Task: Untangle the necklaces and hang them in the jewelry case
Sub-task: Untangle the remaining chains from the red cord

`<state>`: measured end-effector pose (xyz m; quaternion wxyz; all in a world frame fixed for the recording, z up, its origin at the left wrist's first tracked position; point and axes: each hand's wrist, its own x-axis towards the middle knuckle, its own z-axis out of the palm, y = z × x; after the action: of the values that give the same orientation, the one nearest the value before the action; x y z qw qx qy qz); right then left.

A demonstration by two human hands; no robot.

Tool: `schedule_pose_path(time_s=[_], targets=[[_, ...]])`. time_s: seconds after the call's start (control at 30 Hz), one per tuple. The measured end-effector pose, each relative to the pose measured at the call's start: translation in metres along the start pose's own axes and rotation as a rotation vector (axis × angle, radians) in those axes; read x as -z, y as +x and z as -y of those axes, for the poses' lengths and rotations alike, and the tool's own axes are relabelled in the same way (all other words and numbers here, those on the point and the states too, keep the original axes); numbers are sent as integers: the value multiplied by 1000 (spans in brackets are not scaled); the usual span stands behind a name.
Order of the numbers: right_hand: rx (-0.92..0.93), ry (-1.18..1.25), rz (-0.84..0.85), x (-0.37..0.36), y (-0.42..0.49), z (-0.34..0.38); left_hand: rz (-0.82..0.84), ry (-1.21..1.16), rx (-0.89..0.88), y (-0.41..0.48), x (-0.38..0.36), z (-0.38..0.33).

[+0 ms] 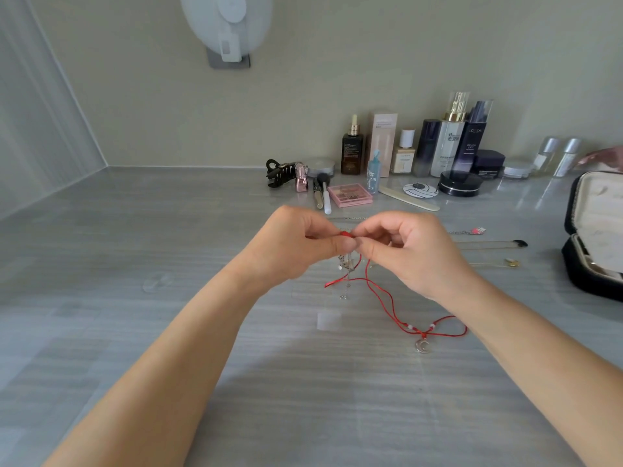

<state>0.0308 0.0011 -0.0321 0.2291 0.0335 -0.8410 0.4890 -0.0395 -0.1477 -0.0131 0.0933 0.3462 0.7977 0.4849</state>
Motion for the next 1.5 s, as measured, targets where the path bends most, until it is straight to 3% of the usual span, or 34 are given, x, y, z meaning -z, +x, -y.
schedule_pose_path(time_s=[0.33, 0.7, 1.1, 1.5], targets=[[-9, -16, -53, 5, 2, -2, -81, -41, 58, 1, 5, 0], [-47, -13, -65, 4, 3, -2, -41, -383, 164, 4, 2, 1], [-28, 14, -42, 4, 3, -3, 19, -242, 69, 2, -1, 3], [-64, 30, 21, 4, 1, 2, -115, -160, 46, 6, -3, 5]])
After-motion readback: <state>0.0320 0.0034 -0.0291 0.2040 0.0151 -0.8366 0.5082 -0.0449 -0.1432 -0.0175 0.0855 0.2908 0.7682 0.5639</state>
